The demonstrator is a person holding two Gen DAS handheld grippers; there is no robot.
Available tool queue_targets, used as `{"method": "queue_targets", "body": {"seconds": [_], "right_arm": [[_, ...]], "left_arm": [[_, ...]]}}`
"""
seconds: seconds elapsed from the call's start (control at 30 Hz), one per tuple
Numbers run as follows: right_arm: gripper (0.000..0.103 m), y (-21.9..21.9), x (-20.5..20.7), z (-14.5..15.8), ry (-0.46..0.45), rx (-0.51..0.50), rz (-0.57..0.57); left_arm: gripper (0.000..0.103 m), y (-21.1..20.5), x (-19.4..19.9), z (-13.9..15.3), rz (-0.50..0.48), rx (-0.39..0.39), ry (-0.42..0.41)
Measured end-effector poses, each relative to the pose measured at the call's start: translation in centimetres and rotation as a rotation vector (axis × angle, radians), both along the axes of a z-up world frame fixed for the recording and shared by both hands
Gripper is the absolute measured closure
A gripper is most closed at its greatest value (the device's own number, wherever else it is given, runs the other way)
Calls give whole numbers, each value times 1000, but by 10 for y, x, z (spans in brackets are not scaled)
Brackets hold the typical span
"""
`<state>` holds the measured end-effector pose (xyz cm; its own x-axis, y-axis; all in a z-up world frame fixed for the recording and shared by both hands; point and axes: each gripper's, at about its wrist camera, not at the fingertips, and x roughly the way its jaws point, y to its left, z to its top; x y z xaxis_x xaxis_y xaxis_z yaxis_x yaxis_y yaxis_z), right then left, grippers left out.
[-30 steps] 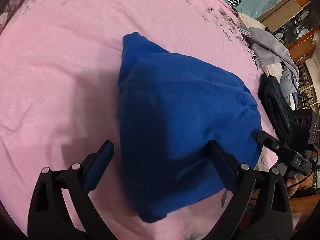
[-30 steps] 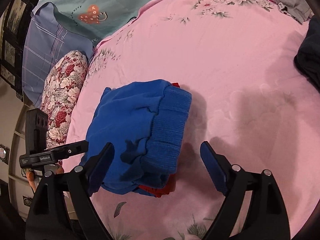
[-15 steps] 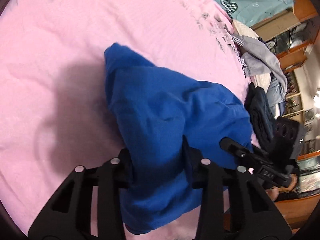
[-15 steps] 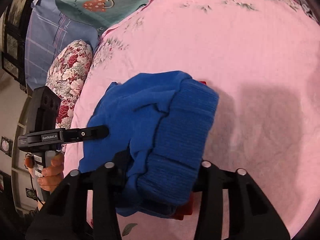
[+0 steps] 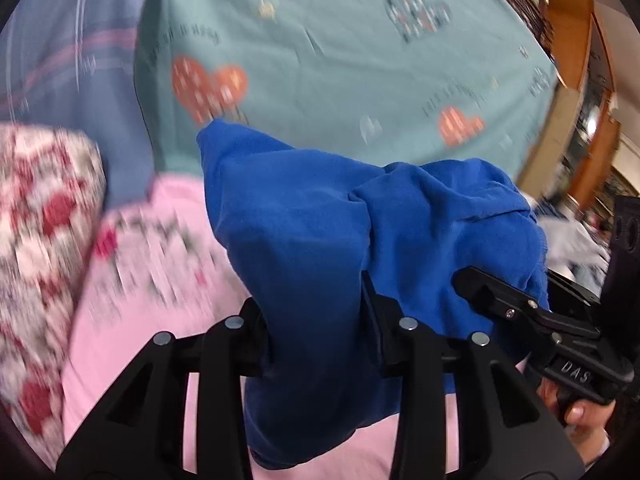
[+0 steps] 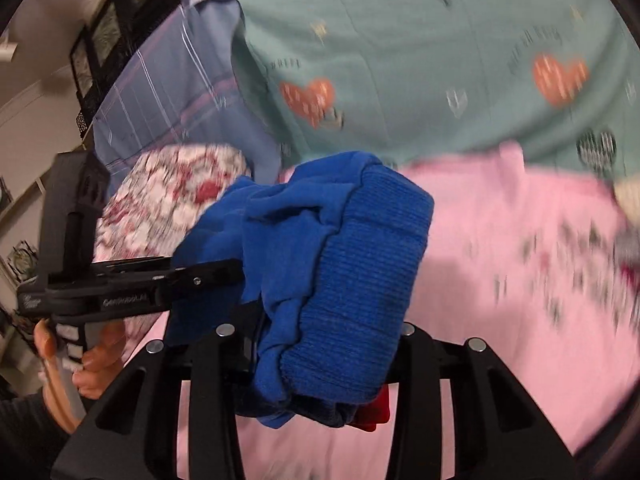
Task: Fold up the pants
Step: 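Lift the folded pants with both tools and place them by the pillowcase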
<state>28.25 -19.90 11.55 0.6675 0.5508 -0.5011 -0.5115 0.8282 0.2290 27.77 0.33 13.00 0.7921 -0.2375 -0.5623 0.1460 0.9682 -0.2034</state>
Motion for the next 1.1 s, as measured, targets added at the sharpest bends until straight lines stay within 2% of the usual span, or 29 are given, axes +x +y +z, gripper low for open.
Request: {"method": "queue_targets", "body": {"seconds": [0.07,0.13,0.2,0.3,0.4,0.43,0.47,0.5,0.53,0.57,0.63,0.67,0.77,0.83,0.93,1.0,1.1], "right_arm": [[64,17,36,7,-104,-24,-12],[64,37,70,0,-210,-76,-39],[64,52,105,-17,-240,-101,-43],[65,65,158,-52,-228,-133,-65],[65,64,211,-95,-135,-114,-83],[65,64,223,-108,-111,-120,-97],[64,66,236,-124,-86,-145,-121],[61,65,247,-137,-58,-178,-154],[49,61,257,-149,-23,-204,-188],[42,52,264,-158,5,-209,-235],[21,30,265,-164,20,-149,-277],[18,22,264,-165,35,-126,-278],[18,7,251,-153,32,-131,-309],[18,0,234,-136,-5,-136,-327],[18,-17,191,-108,13,-54,-340],[18,-15,157,-93,27,-92,-350],[16,-5,98,-76,15,-119,-313]], "left_arm": [[66,2,34,-4,57,16,-58],[66,1,74,-22,88,33,-70],[69,-1,110,-44,104,66,-68],[66,3,161,-86,119,79,-11],[63,4,203,-135,146,80,111],[53,7,210,-147,177,86,137],[33,12,214,-160,223,96,155],[24,17,217,-169,267,94,158],[12,23,216,-174,289,78,149],[6,26,216,-176,289,77,151],[6,28,212,-175,286,101,158],[6,29,209,-171,291,119,153],[7,35,190,-149,346,163,142],[7,41,168,-129,351,143,130],[6,44,116,-102,336,121,127],[4,42,77,-92,322,131,124],[2,32,8,-82,318,201,99]]}}
